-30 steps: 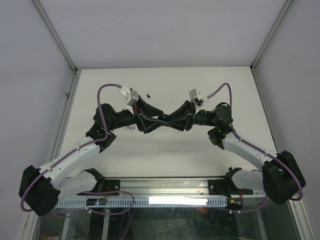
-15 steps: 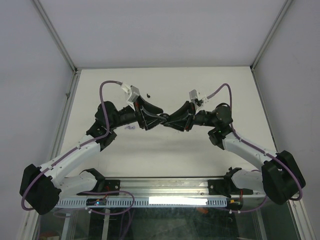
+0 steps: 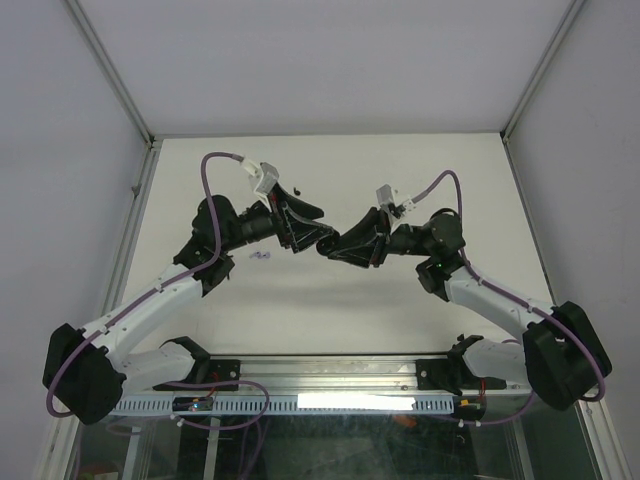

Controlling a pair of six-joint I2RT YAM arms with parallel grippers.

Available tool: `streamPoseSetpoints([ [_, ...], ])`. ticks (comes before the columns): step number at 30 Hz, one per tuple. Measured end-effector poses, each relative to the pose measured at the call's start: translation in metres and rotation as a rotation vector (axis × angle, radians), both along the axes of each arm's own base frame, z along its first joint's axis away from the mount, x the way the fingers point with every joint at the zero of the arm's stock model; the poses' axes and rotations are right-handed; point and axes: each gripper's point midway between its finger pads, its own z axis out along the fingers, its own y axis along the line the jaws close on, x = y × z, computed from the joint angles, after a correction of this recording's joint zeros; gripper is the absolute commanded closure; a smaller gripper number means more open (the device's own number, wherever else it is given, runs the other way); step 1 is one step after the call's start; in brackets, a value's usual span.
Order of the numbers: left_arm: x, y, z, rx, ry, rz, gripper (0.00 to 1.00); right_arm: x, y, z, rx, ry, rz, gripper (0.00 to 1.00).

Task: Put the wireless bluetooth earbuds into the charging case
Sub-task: Open the charging case, then pick up the earbud from the center of the board.

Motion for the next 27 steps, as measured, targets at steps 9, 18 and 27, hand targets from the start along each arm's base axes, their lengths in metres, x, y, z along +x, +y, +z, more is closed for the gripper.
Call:
streamPoseSetpoints([
  [9, 0.015, 0.01, -0.009, 0.066, 0.065, 0.113, 0.23, 0.013, -0.008, -0.015, -0.037, -0.024, -0.105, 1.0],
  [18, 0.045, 0.071, -0.067, 0.259, 0.307, 0.539, 0.14, 0.01, -0.021, -0.039, -0.109, 0.02, -0.168, 1.0],
  [27, 0.049, 0.148, -0.155, 0.511, 0.617, 0.917, 0.11, 0.009, -0.025, -0.056, -0.145, 0.063, -0.176, 1.0],
])
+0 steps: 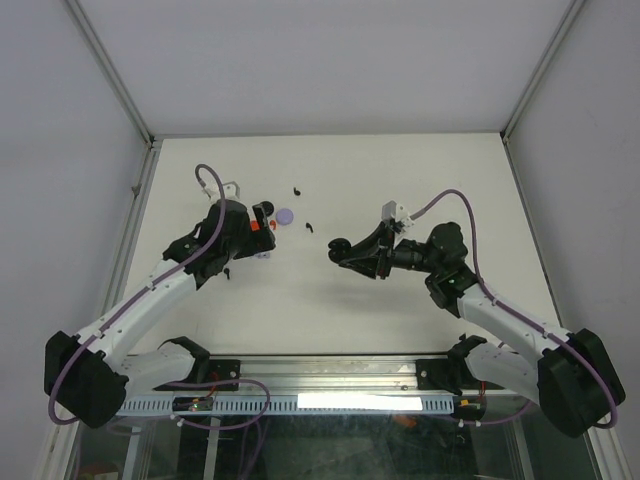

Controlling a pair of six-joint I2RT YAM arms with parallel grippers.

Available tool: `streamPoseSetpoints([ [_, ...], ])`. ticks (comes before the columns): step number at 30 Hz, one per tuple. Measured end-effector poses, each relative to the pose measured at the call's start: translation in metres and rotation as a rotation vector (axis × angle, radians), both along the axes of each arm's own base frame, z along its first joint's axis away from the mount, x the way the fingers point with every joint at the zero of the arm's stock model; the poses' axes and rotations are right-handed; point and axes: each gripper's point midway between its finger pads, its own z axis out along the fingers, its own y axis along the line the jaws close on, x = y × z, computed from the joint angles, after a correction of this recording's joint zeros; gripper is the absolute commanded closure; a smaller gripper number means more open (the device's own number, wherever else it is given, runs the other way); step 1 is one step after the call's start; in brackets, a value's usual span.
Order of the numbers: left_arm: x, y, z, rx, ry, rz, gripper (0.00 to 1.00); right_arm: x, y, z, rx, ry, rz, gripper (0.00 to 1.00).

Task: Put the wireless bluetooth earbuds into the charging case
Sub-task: Pick up the earbud from the center of the board.

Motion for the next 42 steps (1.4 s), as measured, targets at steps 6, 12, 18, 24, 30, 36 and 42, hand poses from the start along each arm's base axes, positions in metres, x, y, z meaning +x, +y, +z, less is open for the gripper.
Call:
streamPoseSetpoints([
  [6, 0.004, 0.047, -0.033, 0.065, 0.125, 0.171, 0.17, 0.015, -0.004, -0.009, -0.03, -0.101, -0.077, 1.0],
  [12, 0.003, 0.075, -0.073, 0.105, 0.285, 0.249, 0.22, 0.014, -0.008, -0.014, -0.034, -0.128, -0.094, 1.0],
  [18, -0.003, 0.085, -0.101, 0.118, 0.411, 0.231, 0.31, 0.012, -0.011, -0.007, -0.017, -0.159, -0.11, 1.0],
  [24, -0.01, 0.094, -0.126, 0.151, 0.516, 0.193, 0.41, 0.01, -0.014, -0.003, -0.007, -0.179, -0.117, 1.0],
  [30, -0.015, 0.097, -0.143, 0.187, 0.588, 0.148, 0.45, 0.01, -0.014, -0.002, -0.006, -0.188, -0.118, 1.0],
  [36, -0.009, 0.101, -0.143, 0.208, 0.592, 0.13, 0.48, 0.01, -0.014, -0.002, -0.006, -0.189, -0.118, 1.0],
  [42, -0.004, 0.103, -0.145, 0.23, 0.6, 0.106, 0.57, 0.01, -0.014, -0.002, -0.006, -0.188, -0.118, 1.0],
])
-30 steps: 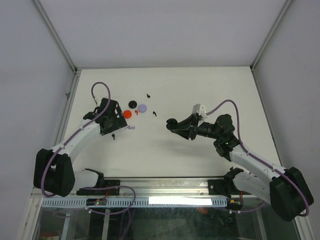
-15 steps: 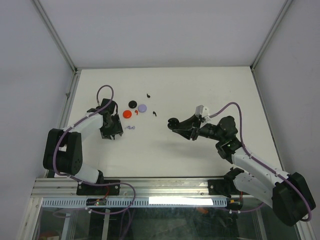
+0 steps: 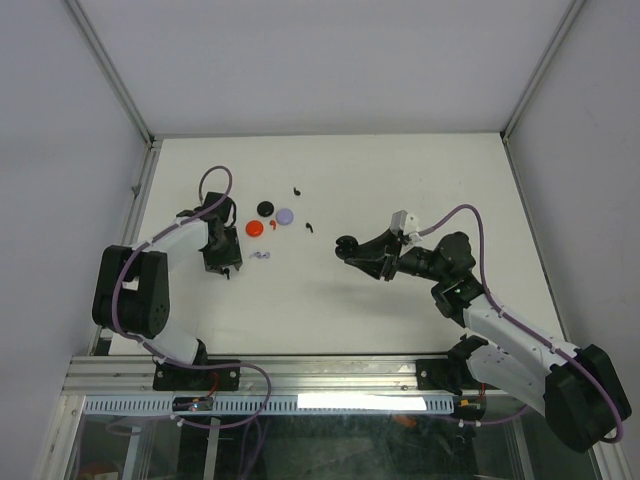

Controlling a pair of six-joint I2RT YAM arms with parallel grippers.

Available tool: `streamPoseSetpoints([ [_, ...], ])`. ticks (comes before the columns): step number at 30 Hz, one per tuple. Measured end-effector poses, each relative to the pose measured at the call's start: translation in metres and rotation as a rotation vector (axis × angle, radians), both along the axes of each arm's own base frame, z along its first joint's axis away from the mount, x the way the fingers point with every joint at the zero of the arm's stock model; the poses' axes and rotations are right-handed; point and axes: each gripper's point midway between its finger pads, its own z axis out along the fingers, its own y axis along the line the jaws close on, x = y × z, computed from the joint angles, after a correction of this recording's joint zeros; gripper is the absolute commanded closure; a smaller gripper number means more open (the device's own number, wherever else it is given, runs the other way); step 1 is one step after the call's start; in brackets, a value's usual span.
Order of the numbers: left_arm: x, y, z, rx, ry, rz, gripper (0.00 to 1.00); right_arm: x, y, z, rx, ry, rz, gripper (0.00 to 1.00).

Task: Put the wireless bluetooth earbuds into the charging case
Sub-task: Pick up the earbud from the center of the board.

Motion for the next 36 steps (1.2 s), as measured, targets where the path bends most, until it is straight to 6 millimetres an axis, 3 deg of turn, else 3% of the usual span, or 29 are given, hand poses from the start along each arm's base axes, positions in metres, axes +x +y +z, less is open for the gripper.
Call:
streamPoseSetpoints([
  [12, -0.002, -0.001, -0.001, 0.0, 0.024, -0.023, 0.67, 0.0, 0.0, 0.001, 0.001, -0.004, 0.0, 1.0],
  [19, -0.002, 0.0, -0.001, -0.005, 0.031, -0.035, 0.85, 0.0, 0.0, 0.0, 0.0, -0.005, 0.0, 1.0],
  [24, -0.001, -0.007, 0.003, -0.041, 0.019, -0.046, 0.87, 0.001, 0.0, -0.001, -0.002, -0.001, 0.001, 1.0],
  [28, 0.005, -0.016, 0.024, -0.095, -0.056, -0.058, 0.88, 0.002, 0.002, -0.006, -0.01, 0.016, 0.003, 1.0],
  [32, 0.015, -0.025, 0.061, -0.139, -0.198, -0.069, 0.89, 0.003, 0.004, -0.011, -0.018, 0.03, 0.007, 1.0],
  [36, 0.021, -0.048, 0.1, -0.19, -0.345, -0.118, 0.89, 0.001, 0.009, -0.013, -0.022, 0.035, 0.018, 1.0],
])
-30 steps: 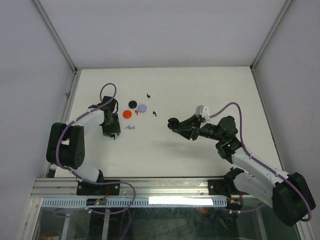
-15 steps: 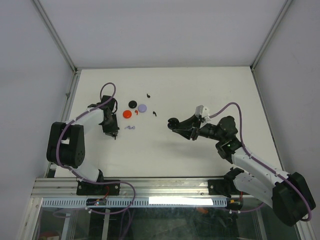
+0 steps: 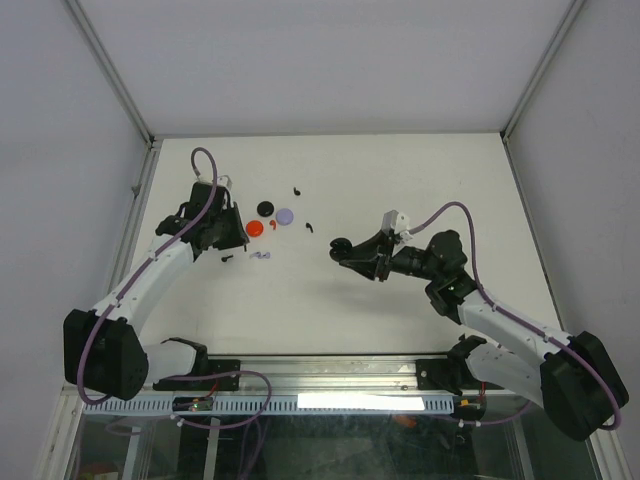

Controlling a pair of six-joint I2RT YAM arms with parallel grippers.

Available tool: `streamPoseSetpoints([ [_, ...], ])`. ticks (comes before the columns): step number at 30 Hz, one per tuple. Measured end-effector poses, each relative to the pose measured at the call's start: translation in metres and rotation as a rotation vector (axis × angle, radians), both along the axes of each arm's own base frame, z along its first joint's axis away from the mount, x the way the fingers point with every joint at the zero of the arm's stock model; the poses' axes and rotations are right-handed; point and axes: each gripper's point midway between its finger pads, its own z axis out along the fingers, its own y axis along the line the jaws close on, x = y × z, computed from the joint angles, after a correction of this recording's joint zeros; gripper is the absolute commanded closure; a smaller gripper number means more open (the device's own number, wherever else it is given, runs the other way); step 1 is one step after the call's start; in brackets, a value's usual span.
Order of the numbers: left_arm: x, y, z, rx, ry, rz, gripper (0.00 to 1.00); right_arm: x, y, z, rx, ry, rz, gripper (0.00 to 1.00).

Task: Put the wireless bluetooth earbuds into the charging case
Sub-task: Pick up the earbud from the center of the board.

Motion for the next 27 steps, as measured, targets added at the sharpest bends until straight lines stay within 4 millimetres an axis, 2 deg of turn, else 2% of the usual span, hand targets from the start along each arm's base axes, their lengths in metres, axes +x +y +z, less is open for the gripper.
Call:
streamPoseSetpoints([
  [5, 0.004, -0.034, 0.04, -0.053, -0.147, -0.055, 0.91, 0.001, 0.01, 0.007, 0.007, -0.014, -0.003, 1.0],
  [9, 0.007, -0.062, 0.064, -0.112, -0.247, -0.088, 0.94, 0.005, 0.015, 0.012, 0.023, -0.032, -0.034, 1.0],
  [12, 0.01, -0.08, 0.08, -0.152, -0.315, -0.106, 0.94, 0.012, 0.017, 0.017, 0.042, -0.049, -0.076, 1.0],
  [17, 0.012, -0.111, 0.118, -0.249, -0.456, -0.142, 0.94, 0.025, 0.015, 0.028, 0.083, -0.087, -0.143, 1.0],
  [22, 0.003, -0.14, 0.157, -0.352, -0.592, -0.194, 0.94, 0.032, 0.015, 0.038, 0.116, -0.126, -0.175, 1.0],
  [27, -0.017, -0.161, 0.181, -0.438, -0.684, -0.245, 0.94, 0.04, 0.014, 0.044, 0.146, -0.149, -0.21, 1.0],
])
